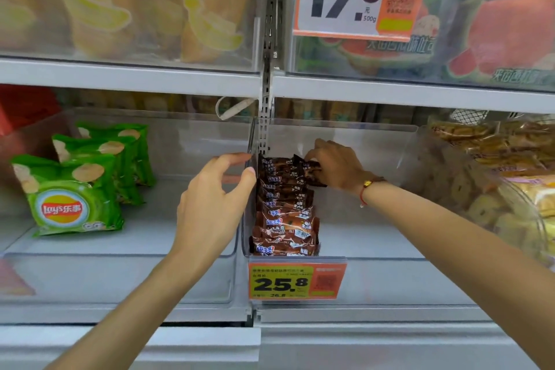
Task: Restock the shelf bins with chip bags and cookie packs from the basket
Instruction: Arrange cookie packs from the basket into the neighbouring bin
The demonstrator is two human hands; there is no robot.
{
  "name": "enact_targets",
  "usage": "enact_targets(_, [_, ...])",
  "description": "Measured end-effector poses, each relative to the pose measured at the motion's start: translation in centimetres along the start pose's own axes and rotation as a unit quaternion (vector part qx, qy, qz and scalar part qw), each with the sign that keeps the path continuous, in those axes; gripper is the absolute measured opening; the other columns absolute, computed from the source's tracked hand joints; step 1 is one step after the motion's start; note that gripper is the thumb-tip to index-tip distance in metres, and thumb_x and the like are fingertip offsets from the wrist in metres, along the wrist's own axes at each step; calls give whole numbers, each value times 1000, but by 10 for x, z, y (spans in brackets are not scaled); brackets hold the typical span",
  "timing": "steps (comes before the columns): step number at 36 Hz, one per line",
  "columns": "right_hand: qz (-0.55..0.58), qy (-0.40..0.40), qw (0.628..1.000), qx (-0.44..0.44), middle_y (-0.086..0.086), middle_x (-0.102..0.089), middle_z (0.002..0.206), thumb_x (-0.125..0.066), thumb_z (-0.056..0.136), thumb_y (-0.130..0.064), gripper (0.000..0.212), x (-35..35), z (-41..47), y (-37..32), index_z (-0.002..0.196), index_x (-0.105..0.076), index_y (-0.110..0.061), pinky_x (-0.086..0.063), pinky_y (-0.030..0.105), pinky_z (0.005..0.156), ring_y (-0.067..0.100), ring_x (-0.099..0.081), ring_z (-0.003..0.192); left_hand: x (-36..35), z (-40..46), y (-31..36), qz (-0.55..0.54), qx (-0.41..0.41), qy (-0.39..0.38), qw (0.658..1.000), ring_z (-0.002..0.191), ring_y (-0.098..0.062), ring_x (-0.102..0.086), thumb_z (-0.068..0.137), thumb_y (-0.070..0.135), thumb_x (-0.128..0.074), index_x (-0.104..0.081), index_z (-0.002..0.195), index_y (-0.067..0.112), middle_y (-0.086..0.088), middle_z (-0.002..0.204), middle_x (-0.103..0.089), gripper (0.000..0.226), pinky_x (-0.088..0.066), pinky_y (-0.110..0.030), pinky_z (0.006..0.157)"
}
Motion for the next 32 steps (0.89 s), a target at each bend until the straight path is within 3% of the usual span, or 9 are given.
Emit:
enact_targets(4, [80, -43, 995, -49, 7, -56, 126, -60, 90, -14, 45, 6, -6, -2, 134, -50, -18, -39, 26, 71, 26, -57, 107, 1, -1, 2, 5, 2, 0, 1000, 96, -4, -59, 92, 42, -51, -52, 103, 51, 23, 103, -59, 14, -53, -42, 87])
enact_targets(7, [177, -82, 971, -138, 10, -57, 130, -51, 97, -18, 35, 14, -12, -10, 132, -51, -18, -48, 27, 75, 27, -61, 104, 1, -1, 3, 9, 7, -2, 1000, 96, -6, -58, 92, 42, -51, -54, 105, 49, 22, 105, -59, 15, -51, -37, 88])
enact_targets(9, [274, -159, 923, -218, 16, -61, 124, -42, 102, -26, 36, 13, -23, -21, 134, -50, -10, -57, 29, 73, 26, -67, 93, 1, -1, 3, 10, 9, -1, 1000, 96, -6, -59, 92, 41, -51, -57, 109, 46, 21, 105, -59, 18, -49, -33, 86])
enact_targets(12, [381, -260, 846, -269, 23, -56, 128, -39, 103, -25, 42, 10, -41, -43, 138, -42, -2, -56, 29, 78, 30, -66, 101, 1, -2, 4, 15, 10, 2, 1000, 98, -7, -59, 93, 40, -52, -59, 115, 41, 19, 109, -61, 23, -44, -29, 82])
enact_targets(16, [372, -251, 856, -257, 18, -58, 126, -39, 103, -18, 33, 10, -40, -59, 129, -47, 0, -54, 27, 76, 27, -63, 100, 2, -3, 7, 23, 8, 6, 1000, 103, -9, -59, 94, 38, -51, -60, 117, 38, 15, 115, -63, 25, -42, -27, 82])
enact_targets(22, [421, -254, 821, -291, 17, -55, 130, -45, 101, -25, 40, 23, -54, -56, 136, -44, -6, -52, 30, 85, 27, -60, 110, 6, -6, 12, 46, -2, 14, 999, 100, -10, -59, 95, 38, -51, -62, 119, 35, 11, 119, -63, 27, -36, -24, 77])
enact_targets(25, [398, -232, 843, -276, 12, -53, 134, -46, 101, -30, 38, 37, -70, -50, 134, -46, -11, -50, 34, 91, 27, -54, 118, 8, -8, 16, 58, -8, 24, 998, 90, -7, -56, 95, 38, -50, -63, 115, 34, 11, 113, -65, 24, -35, -24, 74])
enact_targets(29, [395, -182, 863, -257, 5, -57, 120, -49, 100, -26, 33, 70, -102, -49, 130, -52, -12, -52, 33, 92, 20, -57, 109, 15, -17, 23, 89, -32, 61, 994, 82, 0, -51, 95, 35, -51, -64, 105, 33, 16, 105, -62, 17, -31, -21, 66])
enact_targets(32, [408, -157, 872, -222, 1, -59, 105, -52, 98, -20, 23, 101, -133, -60, 118, -62, -15, -53, 24, 79, 13, -57, 92, 20, -32, 29, 99, -64, 85, 989, 93, -4, -55, 94, 35, -54, -64, 102, 34, 17, 106, -60, 13, -33, -23, 67])
Point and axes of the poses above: each hand's wrist, its own z-axis towards the middle knuckle, its own x-axis out of the back of the hand, y = z × x, the point moved 4 cm from there along z, towards the middle knuckle
